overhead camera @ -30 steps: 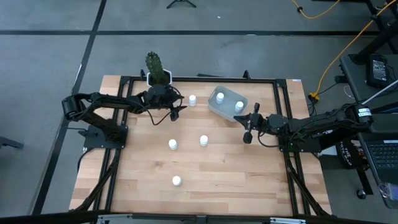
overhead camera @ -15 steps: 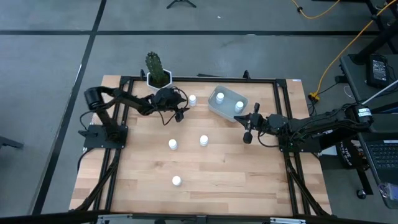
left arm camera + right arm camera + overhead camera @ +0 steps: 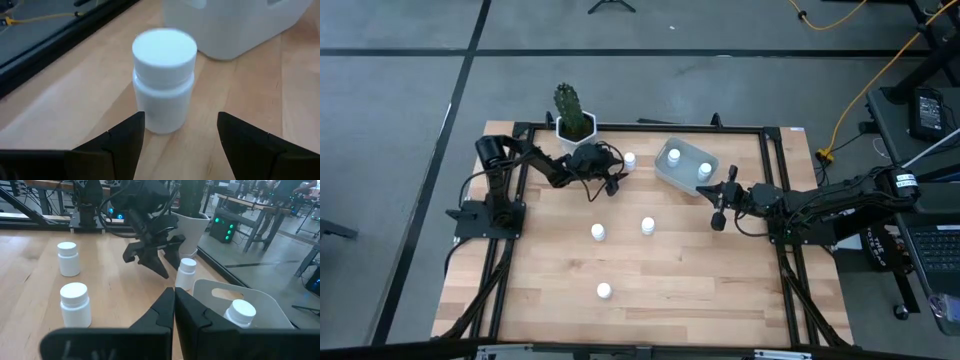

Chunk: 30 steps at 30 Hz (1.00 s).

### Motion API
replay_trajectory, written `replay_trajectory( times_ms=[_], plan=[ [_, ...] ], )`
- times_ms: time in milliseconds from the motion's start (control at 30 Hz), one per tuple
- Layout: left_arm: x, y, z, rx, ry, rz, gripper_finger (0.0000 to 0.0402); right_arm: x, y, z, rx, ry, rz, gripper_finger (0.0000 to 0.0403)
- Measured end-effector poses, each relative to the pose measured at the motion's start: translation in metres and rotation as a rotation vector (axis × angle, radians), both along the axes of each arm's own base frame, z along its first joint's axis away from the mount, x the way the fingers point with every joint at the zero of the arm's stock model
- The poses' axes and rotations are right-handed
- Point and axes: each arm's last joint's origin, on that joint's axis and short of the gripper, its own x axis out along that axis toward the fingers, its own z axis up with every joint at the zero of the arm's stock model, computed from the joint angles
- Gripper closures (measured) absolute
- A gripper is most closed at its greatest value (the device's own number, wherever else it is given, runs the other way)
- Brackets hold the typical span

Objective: Pick and place pill bottles into a basket
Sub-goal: Put the white pill bottle into the gray bin

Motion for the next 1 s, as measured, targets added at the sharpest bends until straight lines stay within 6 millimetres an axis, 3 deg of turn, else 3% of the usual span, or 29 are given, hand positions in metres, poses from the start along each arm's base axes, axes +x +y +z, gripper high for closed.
replay_trajectory(
  times_ms=[767,1000],
  plan=[
    [0.0001,0.0012,0.0003,0.031,0.008,0.064,0.0160,0.0002,0.0000,0.0012,0.001,-0.013,0.000,0.0386],
    [0.0086,0.0059,0.0007,0.029,0.009,0.060,0.0160,0.0002,0.0000,0.0015,0.000,-0.015,0.000,0.0386]
  ],
)
